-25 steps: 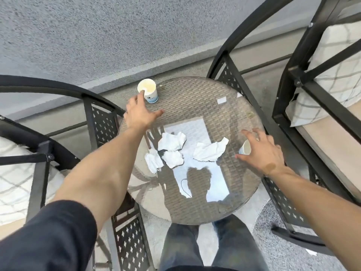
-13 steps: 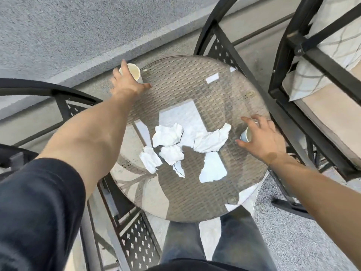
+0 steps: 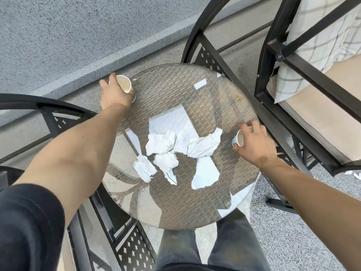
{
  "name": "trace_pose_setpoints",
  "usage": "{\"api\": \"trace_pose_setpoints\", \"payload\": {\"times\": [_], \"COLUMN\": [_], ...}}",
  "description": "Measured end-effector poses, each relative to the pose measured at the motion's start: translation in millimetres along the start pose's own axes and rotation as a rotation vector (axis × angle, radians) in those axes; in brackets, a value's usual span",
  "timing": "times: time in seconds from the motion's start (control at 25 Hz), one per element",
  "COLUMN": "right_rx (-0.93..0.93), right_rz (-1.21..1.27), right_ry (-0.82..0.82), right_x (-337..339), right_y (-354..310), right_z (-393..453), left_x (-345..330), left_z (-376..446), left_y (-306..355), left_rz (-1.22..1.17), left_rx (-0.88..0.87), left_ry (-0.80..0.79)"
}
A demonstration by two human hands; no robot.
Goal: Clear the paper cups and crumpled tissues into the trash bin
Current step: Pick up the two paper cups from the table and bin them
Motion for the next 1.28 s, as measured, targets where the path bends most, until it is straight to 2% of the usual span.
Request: {"api": "trace_pose_setpoints", "payload": {"times": [0.24,0.48,0.72,1.0,1.28], "right_rx": [-0.001,0.205,0.410,0.707,1.115], "right_rz": [0.130,0.239,0.272,0.414,0.414], "right_ry": [0.104,0.187,0.182,0.225,0.188], "right_x": [45,114,166,208,226], "right_y": [-20,-60,-80,-110,-173], "right_z": [2,7,-17,-101,-232], "left_x": [29,84,150,218,258], "left_z": [-43,-114,-206,-338,-488], "left_y": [18,54,48,20,-46], "left_rz": [-0.156,-0.371,-0.487,-0.487,-0.469], "left_rx": [-0.047,-0.125,-0.085,-0.013,0.218], "left_ry": [0.011,0.035,0.191,0.320,0.469]}}
Point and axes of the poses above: each hand's wrist, its own z-axis towards the middle knuckle, its own x-axis out of the back of the hand, y = z × x, the point moved 9 cm from there along z, towards the middle knuckle, and after that the axes turned 13 degrees about y, right-handed, at the moved point
